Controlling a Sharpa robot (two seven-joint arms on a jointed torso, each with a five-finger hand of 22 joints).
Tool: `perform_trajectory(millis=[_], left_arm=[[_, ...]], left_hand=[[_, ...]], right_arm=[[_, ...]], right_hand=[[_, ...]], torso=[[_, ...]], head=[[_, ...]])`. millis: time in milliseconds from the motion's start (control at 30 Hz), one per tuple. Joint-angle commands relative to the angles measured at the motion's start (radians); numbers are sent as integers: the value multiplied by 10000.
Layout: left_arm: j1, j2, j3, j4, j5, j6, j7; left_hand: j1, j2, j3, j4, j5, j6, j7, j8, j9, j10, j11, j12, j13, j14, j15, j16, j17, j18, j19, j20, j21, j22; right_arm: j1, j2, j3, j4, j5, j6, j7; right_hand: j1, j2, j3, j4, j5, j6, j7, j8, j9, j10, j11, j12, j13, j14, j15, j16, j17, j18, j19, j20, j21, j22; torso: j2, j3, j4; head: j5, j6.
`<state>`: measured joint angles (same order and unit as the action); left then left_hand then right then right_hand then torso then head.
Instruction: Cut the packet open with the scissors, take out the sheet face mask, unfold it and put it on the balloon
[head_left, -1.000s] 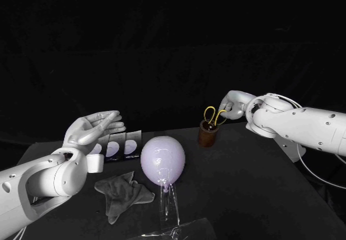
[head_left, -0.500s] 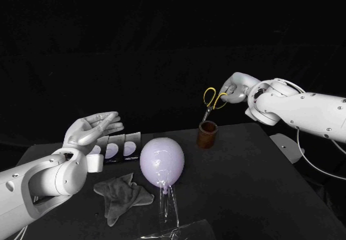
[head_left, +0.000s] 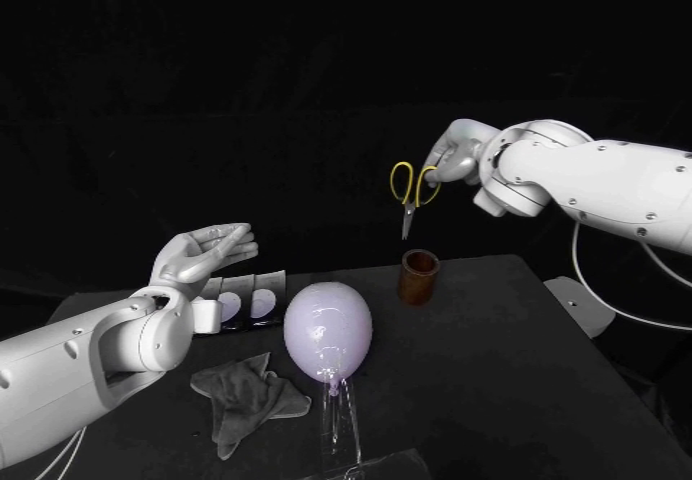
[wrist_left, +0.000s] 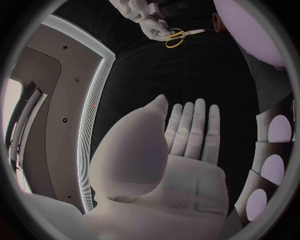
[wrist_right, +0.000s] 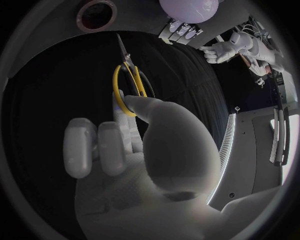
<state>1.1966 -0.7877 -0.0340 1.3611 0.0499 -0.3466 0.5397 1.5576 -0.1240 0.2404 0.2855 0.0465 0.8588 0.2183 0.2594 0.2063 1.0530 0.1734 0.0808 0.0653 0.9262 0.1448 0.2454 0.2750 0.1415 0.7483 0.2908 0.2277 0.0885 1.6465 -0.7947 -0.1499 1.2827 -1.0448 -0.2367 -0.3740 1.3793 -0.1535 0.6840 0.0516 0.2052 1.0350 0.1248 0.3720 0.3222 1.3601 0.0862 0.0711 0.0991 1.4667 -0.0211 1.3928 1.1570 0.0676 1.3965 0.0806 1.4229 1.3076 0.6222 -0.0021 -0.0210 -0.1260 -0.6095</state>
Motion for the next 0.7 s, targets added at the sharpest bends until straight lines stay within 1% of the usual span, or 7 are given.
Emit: perform_trajectory(millis=[33, 167, 267, 367, 533, 667, 700], left_arm=[[122, 351, 20, -566, -465, 806, -175], [248, 809, 16, -1298, -736, 990, -327], [341, 1174, 14, -1894, -907, 1104, -451], [403, 1411, 12, -2287, -993, 1191, -555], [473, 1772, 9, -2834, -1177, 1402, -719], [505, 2101, 9, -3289, -1547, 1803, -999], [515, 2199, 8, -3418, -1699, 1909, -1094]], left_hand=[[-132, -4, -30, 2, 21, -35, 72, -43, -28, 105, 37, -108, 7, -321, 67, -260, -81, -417, -560, 23, -362, -179], [-192, -47, -139, 0, 19, -80, 112, -114, -70, -7, 113, -190, -12, -812, 217, -665, -243, -779, -1923, 25, -882, -329], [-217, -81, -228, -5, 18, -212, 109, -197, -108, -391, 191, -220, -42, -1015, 306, -839, -321, -782, -1916, 22, -895, -309], [-222, -94, -329, -18, 18, -297, 82, -245, -129, -710, 263, -212, -37, -1116, 366, -956, -380, -759, -1795, 16, -864, -285], [-260, -146, -505, -17, 18, -435, 45, -319, -158, -998, 357, -209, -35, -1207, 436, -1073, -444, -740, -1916, 13, -901, -302], [-317, -212, -727, -10, 17, -606, -23, -409, -191, -1273, 394, -212, -37, -1309, 486, -1187, -505, -790, -2571, 25, -1120, -385], [-415, -288, -945, 14, 12, -934, -130, -575, -258, -1704, 373, -218, -54, -1808, 544, -1383, -654, -817, -3119, 31, -1303, -443]], right_arm=[[-80, 536, -17, -358, 930, -292, -224], [-298, 1356, -28, -894, 1552, -1272, 117], [-576, 2028, -32, -1373, 2092, -2291, 530], [-793, 2437, -32, -1704, 2512, -2926, 854], [-1131, 2944, -29, -1977, 3285, -3405, 1266], [-1413, 3350, -24, -1992, 3790, -3596, 1562], [-1478, 3447, -22, -1996, 3876, -3651, 1632]], right_hand=[[-62, 131, 291, -280, -319, -12, -80, 85, 61, 541, -457, -34, 26, 294, -110, 8, -23, -75, -7, -27, -36, 199], [-187, 214, 514, -483, -731, -40, -82, 115, 151, 571, -465, -39, 61, 289, -115, -6, -71, -81, 11, -37, -28, 233], [-218, 228, 561, -530, -789, -43, -84, 123, 171, 584, -468, -37, 71, 290, -117, -6, -77, -80, 11, -39, -29, 235], [-237, 243, 609, -580, -810, -46, -89, 129, 189, 603, -474, -31, 82, 289, -121, -11, -94, -80, 13, -42, -29, 239], [-248, 252, 645, -616, -813, -55, -88, 127, 198, 603, -473, -34, 86, 286, -123, -17, -111, -74, -2, -44, -43, 219], [-273, 262, 675, -641, -793, -65, -82, 126, 207, 599, -469, -39, 90, 279, -122, -33, -150, -65, -27, -46, -66, 185], [-273, 262, 675, -641, -793, -65, -82, 126, 207, 599, -469, -39, 90, 279, -122, -33, -150, -65, -27, -46, -66, 185]], torso=[[20, -5, 8], [40, -11, 53], [62, -31, 90], [75, -59, 134], [94, -96, 209], [102, -98, 219], [102, -100, 227]], head=[[83, 41], [166, 73], [250, 83], [327, 80], [521, 120], [695, 156], [733, 158]])
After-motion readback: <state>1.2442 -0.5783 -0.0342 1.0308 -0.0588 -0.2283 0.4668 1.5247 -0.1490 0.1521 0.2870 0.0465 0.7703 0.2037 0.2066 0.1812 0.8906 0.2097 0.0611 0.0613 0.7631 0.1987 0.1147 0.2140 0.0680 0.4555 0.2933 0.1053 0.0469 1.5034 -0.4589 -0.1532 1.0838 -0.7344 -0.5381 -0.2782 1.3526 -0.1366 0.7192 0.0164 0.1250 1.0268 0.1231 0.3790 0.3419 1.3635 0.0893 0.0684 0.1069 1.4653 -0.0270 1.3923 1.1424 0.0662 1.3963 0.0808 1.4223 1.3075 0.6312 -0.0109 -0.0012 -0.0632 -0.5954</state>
